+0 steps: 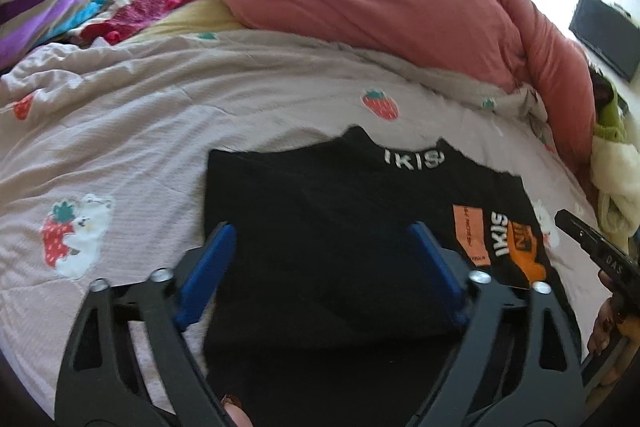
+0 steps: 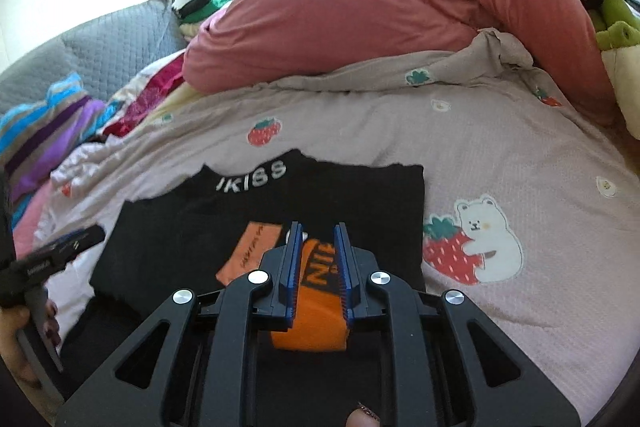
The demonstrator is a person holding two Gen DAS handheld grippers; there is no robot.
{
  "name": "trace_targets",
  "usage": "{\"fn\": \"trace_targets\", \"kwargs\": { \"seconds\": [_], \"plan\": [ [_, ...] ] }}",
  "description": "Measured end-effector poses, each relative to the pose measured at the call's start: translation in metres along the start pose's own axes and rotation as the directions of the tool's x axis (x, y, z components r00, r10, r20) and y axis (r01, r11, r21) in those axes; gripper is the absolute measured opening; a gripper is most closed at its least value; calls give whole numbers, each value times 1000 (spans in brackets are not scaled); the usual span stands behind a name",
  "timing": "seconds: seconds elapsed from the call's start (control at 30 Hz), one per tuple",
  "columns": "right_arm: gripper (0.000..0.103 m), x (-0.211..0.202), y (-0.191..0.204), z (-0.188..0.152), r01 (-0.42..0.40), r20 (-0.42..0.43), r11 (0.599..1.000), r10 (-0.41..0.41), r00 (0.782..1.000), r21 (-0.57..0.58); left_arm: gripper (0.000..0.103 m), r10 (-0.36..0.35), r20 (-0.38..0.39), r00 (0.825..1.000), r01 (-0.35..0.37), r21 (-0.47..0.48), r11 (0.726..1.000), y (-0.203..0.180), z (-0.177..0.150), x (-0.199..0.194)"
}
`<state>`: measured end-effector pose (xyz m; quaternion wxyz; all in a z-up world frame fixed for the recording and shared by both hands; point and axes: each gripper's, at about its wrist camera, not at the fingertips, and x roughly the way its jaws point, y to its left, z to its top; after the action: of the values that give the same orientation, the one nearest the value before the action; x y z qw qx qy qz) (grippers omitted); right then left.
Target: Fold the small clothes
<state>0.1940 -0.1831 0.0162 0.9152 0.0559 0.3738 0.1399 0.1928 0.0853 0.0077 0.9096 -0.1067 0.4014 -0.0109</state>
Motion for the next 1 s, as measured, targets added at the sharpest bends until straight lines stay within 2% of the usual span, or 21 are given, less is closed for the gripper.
{"fn": "trace_targets", "kwargs": {
  "seconds": [0.03, 0.1, 0.23, 0.3, 0.4, 0.53, 0.67, 0.7, 1.0],
  "plan": [
    [20, 0, 4, -3, 9, -6, 1000, -9, 1000, -24, 61, -4, -10, 1000, 4, 11, 1000, -3, -1, 4],
    [25, 2, 11, -7, 21, -14, 997, -22, 1000, -68, 57, -5, -38, 999, 6, 36, 999, -7, -5, 12],
    [25, 7, 29, -14, 7, -37, 991, -12, 999, -136, 56, 43, -133, 990, -35, 61, 998, -2, -19, 33],
    [25, 12, 37, -16, -5, -52, 988, -3, 999, -154, 56, 26, -156, 987, -20, 40, 999, 6, -25, 39],
    [26, 19, 52, -18, -26, -71, 982, 13, 997, -184, 56, 5, -154, 988, -1, 29, 1000, 10, -28, 36],
    [32, 34, 69, -19, -55, -113, 975, 30, 993, -217, 56, -11, -149, 989, 13, 16, 1000, 14, -32, 32],
    [31, 61, 66, -32, 22, -208, 966, -78, 975, -259, 56, -18, -143, 990, 20, 14, 1000, 14, -34, 30],
    [30, 64, 63, -35, 14, -217, 966, -72, 973, -257, 56, -20, -144, 989, 22, 13, 1000, 14, -34, 30],
    [32, 59, 59, -42, 6, -191, 976, -48, 980, -216, 56, -30, -133, 991, 31, 6, 1000, 16, -35, 27]
  ]
}}
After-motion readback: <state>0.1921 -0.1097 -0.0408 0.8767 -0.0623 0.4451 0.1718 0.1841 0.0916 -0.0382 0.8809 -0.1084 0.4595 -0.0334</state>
